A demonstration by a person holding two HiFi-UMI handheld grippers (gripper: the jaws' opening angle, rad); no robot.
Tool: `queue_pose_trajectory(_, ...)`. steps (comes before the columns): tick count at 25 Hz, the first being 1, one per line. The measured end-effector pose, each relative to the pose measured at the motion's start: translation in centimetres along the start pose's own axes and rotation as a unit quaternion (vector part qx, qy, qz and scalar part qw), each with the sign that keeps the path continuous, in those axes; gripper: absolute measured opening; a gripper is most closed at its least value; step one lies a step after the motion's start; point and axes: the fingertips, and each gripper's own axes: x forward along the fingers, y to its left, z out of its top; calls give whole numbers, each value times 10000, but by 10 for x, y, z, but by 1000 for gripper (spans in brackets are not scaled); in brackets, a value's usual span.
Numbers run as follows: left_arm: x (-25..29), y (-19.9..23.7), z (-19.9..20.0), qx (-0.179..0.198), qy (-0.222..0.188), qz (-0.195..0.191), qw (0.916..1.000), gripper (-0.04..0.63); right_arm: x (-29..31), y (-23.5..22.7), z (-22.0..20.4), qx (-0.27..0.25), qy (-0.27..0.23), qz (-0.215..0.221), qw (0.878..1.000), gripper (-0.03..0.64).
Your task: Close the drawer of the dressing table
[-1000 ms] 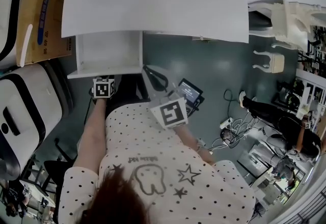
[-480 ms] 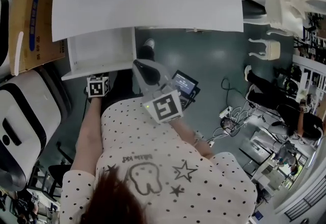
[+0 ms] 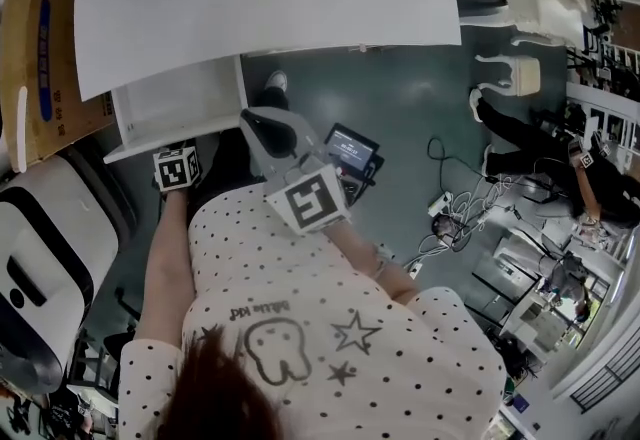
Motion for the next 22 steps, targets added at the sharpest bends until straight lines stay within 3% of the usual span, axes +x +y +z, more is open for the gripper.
queue_pose_trajectory(22, 7, 3, 13, -89, -41, 139, 9999, 84, 0, -10, 0, -79, -24, -22, 10000, 0)
